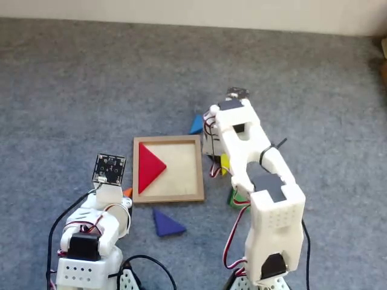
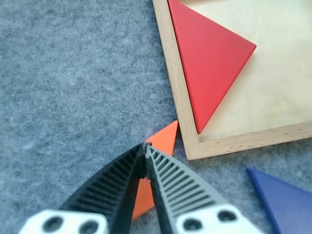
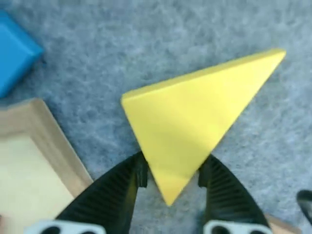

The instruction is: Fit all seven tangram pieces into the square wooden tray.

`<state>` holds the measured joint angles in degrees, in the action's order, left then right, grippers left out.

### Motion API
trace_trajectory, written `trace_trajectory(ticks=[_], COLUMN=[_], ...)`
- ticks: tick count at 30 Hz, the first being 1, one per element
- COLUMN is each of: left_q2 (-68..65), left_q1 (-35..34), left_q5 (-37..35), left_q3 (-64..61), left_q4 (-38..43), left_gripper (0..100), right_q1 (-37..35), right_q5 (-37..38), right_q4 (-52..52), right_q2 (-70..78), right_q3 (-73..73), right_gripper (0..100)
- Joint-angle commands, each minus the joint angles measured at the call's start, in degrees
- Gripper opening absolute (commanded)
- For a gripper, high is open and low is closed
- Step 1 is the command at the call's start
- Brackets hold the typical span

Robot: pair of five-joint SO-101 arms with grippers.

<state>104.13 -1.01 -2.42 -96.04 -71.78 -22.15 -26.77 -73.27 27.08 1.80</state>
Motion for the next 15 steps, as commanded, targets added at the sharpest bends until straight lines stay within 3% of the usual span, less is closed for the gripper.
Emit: trace_trajectory(ticks=[1, 7, 15], left_q2=[-0.04, -0.04, -0.04], left_q1=[-0.22, -0.22, -0.22], left_q5=[-0.53, -0.53, -0.53], left_q3=[-1.19, -1.19, -1.19], left_q4=[-0.26, -0.26, -0.26], left_gripper=[1, 1, 1], right_q1=[0.04, -0.31, 0.13], right_q5=[-6.24, -10.81, -11.43], right_q4=[-1.36, 0.92, 8.22], right_q2=[-0.75, -0.75, 1.71], right_q3=[6.90, 11.30, 11.82], right_gripper=[31.2, 34.3, 34.3])
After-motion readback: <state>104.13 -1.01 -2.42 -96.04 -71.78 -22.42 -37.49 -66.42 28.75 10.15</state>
